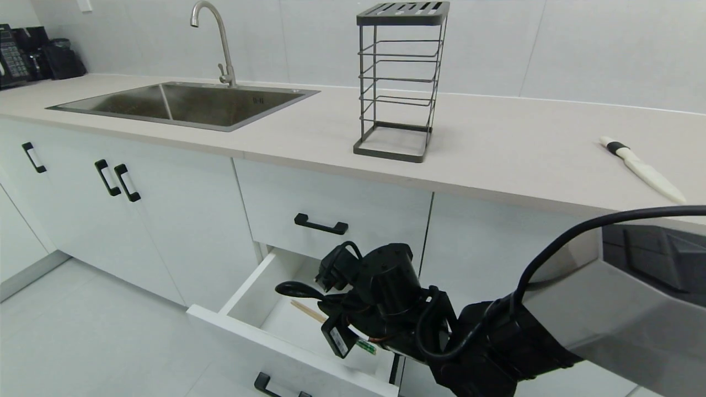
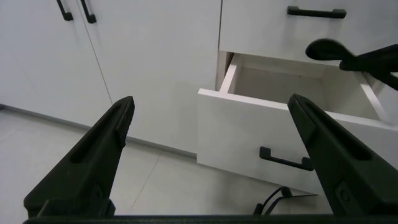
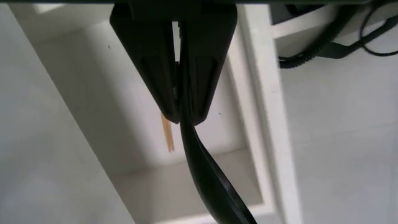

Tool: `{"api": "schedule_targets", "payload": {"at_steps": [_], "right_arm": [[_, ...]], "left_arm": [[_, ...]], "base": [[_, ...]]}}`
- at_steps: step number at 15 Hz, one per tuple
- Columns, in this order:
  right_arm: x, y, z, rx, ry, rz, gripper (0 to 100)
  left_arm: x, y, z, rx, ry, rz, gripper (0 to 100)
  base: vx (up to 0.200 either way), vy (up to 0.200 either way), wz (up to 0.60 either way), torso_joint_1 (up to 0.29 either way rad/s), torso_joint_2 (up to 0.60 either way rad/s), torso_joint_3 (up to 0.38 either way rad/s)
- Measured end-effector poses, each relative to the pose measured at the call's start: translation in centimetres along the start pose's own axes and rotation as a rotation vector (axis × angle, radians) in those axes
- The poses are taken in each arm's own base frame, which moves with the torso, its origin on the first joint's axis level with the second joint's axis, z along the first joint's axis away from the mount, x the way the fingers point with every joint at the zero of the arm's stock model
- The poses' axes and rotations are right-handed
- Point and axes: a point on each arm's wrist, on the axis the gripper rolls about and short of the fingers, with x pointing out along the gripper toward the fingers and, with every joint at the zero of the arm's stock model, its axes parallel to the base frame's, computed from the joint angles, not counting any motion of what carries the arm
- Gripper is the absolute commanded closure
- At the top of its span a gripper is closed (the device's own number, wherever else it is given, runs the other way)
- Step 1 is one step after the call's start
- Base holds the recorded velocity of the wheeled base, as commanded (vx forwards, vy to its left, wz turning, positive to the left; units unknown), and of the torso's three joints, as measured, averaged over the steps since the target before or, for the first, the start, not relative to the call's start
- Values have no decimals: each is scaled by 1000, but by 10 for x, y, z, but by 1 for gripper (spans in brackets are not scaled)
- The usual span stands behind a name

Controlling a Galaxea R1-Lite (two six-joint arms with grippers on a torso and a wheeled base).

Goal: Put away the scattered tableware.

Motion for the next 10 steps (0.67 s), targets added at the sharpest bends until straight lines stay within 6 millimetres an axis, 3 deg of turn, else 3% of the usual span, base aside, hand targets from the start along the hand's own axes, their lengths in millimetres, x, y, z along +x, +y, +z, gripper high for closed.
{"api": "schedule_targets", "payload": {"at_steps": [10], "right_arm": [[28, -13, 9, 22, -34, -37, 100]], "left_arm": [[0, 0, 0, 0, 1, 0, 0]], "base": [[0, 0, 0, -5, 59, 22]]}}
